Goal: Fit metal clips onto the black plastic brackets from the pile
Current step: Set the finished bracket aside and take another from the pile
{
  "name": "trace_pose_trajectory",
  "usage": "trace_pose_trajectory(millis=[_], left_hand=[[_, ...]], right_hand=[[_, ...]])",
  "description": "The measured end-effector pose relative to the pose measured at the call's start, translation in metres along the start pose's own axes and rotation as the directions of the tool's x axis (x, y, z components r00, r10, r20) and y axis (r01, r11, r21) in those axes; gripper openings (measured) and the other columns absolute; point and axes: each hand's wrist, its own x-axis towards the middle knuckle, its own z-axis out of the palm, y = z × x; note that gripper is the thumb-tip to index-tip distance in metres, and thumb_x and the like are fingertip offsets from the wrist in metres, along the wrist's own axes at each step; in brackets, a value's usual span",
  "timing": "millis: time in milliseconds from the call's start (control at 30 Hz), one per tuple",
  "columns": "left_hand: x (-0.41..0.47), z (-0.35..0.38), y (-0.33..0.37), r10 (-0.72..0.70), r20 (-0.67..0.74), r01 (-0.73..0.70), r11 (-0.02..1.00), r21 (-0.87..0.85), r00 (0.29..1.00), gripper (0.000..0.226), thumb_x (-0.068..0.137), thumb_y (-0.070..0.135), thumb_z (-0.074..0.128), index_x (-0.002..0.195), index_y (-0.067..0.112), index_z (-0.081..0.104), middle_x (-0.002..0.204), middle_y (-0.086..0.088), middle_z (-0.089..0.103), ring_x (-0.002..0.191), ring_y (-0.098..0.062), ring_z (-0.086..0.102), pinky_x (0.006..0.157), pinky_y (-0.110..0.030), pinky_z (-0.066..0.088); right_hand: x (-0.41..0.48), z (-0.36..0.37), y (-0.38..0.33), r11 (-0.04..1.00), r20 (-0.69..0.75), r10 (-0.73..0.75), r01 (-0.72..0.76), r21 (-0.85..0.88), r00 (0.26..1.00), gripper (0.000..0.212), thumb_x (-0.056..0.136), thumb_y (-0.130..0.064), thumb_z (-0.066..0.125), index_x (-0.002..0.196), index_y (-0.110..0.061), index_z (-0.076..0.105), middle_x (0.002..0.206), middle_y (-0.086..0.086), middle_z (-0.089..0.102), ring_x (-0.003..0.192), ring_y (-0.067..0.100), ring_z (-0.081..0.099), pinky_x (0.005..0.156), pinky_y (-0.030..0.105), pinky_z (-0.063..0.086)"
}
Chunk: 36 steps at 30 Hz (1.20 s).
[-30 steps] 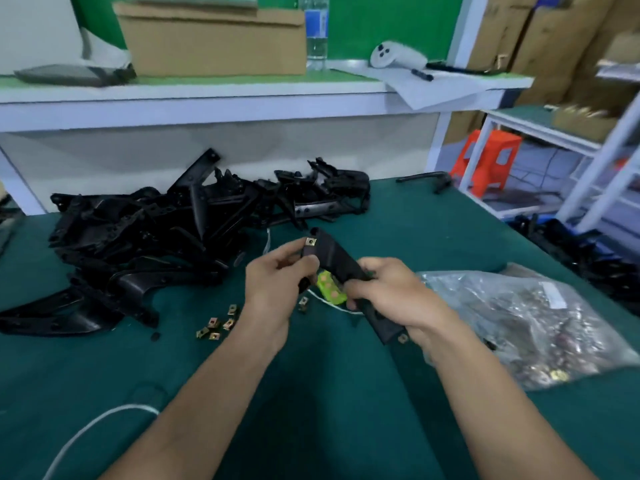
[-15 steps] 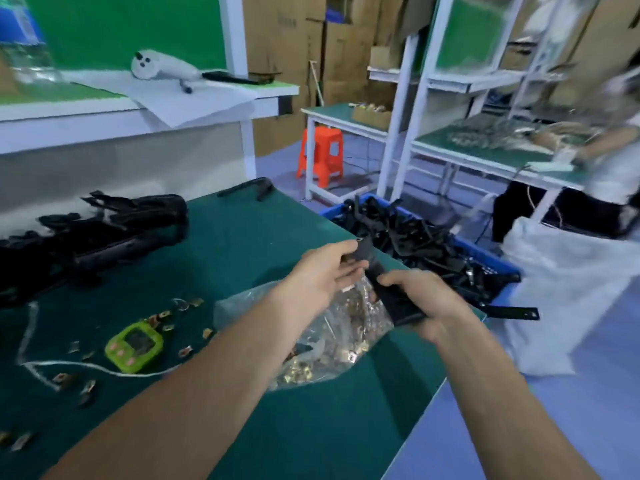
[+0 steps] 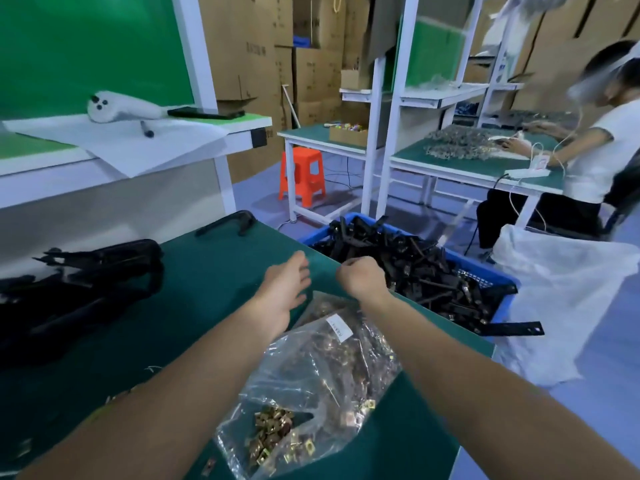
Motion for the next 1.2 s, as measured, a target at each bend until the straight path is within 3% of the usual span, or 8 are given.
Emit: trace_pose_trajectory(millis=[133, 433, 567, 767, 867, 933, 1033, 1200], left_hand=[[-0.012, -0.039, -0.015, 0.097, -0.12, -0.112, 0.986, -0.126, 0.988, 0.035, 0.091, -0.007, 0.064, 0.126, 0.0, 0.064, 0.105, -0.014, 0.074, 0.087, -0.019, 0.074, 0.073, -0.027, 0.061], [-0.083, -0.171, -0.016, 0.236, -0.473, -0.287, 0.957, -0.037, 0.849, 0.012, 0.078, 0.003, 0.081, 0.085, 0.013, 0.079, 0.066, 0.0, 0.073, 0.053, -0.007, 0.06, 0.052, -0.018, 0.05], [-0.119, -0.235, -0.026, 0.293, -0.573, -0.295, 0.951, 0.092, 0.766, 0.04, 0.08, -0.024, 0.058, 0.104, 0.005, 0.072, 0.083, -0.002, 0.073, 0.068, -0.003, 0.065, 0.054, -0.009, 0.047], [-0.193, -0.325, -0.051, 0.438, -0.708, -0.188, 0.894, 0.406, 0.554, 0.052, 0.088, 0.001, 0.066, 0.103, 0.05, 0.071, 0.113, 0.025, 0.064, 0.069, 0.0, 0.064, 0.05, -0.022, 0.05], [-0.234, -0.36, -0.067, 0.544, -0.76, -0.141, 0.835, 0.532, 0.355, 0.045, 0.091, 0.007, 0.068, 0.097, 0.051, 0.069, 0.123, 0.031, 0.061, 0.083, 0.015, 0.061, 0.047, -0.011, 0.048], [-0.254, -0.38, -0.081, 0.59, -0.757, -0.034, 0.794, 0.606, 0.282, 0.04, 0.09, 0.011, 0.071, 0.112, 0.044, 0.069, 0.137, 0.022, 0.056, 0.1, 0.014, 0.058, 0.067, -0.011, 0.05], [-0.264, -0.406, -0.099, 0.58, -0.756, 0.145, 0.756, 0.638, 0.303, 0.057, 0.089, 0.014, 0.074, 0.141, 0.026, 0.056, 0.154, 0.006, 0.045, 0.141, -0.014, 0.039, 0.11, -0.033, 0.04], [-0.253, -0.422, -0.113, 0.469, -0.745, 0.183, 0.775, 0.605, 0.474, 0.08, 0.095, 0.019, 0.067, 0.16, 0.025, 0.021, 0.152, 0.003, 0.047, 0.138, -0.02, 0.044, 0.111, -0.039, 0.042]], right_hand=[[-0.047, 0.036, -0.037, 0.978, 0.144, -0.205, 0.209, -0.016, 0.968, 0.023, 0.083, -0.017, 0.054, 0.082, -0.023, 0.077, 0.094, -0.002, 0.075, 0.092, 0.019, 0.067, 0.087, 0.031, 0.055], [-0.135, 0.107, -0.095, 0.91, 0.445, -0.388, 0.412, 0.046, 0.807, 0.026, 0.081, -0.014, 0.058, 0.073, -0.032, 0.075, 0.078, -0.017, 0.07, 0.076, -0.001, 0.061, 0.055, 0.008, 0.039], [-0.171, 0.158, -0.109, 0.882, 0.58, -0.398, 0.469, 0.031, 0.711, 0.022, 0.082, -0.014, 0.062, 0.082, -0.03, 0.078, 0.087, -0.014, 0.072, 0.084, 0.005, 0.064, 0.059, 0.009, 0.042], [-0.207, 0.224, -0.125, 0.819, 0.67, -0.394, 0.571, -0.055, 0.629, 0.033, 0.084, -0.019, 0.065, 0.114, -0.029, 0.073, 0.118, -0.002, 0.071, 0.109, 0.017, 0.063, 0.082, 0.022, 0.047], [-0.221, 0.254, -0.137, 0.773, 0.753, -0.39, 0.633, -0.046, 0.531, 0.058, 0.089, -0.029, 0.065, 0.145, -0.03, 0.047, 0.13, 0.004, 0.061, 0.082, 0.011, 0.067, 0.063, 0.024, 0.05], [-0.235, 0.274, -0.148, 0.773, 0.801, -0.38, 0.635, 0.0, 0.462, 0.069, 0.09, -0.035, 0.066, 0.15, -0.034, 0.034, 0.122, 0.006, 0.061, 0.061, 0.006, 0.063, 0.053, 0.023, 0.049], [-0.262, 0.305, -0.166, 0.747, 0.837, -0.383, 0.664, 0.031, 0.391, 0.074, 0.089, -0.045, 0.068, 0.152, -0.038, 0.03, 0.13, 0.003, 0.059, 0.075, -0.001, 0.055, 0.067, 0.025, 0.048], [-0.314, 0.355, -0.179, 0.762, 0.886, -0.343, 0.644, 0.068, 0.311, 0.077, 0.083, -0.057, 0.069, 0.15, -0.035, 0.038, 0.144, -0.001, 0.05, 0.118, 0.019, 0.057, 0.084, 0.027, 0.047]])
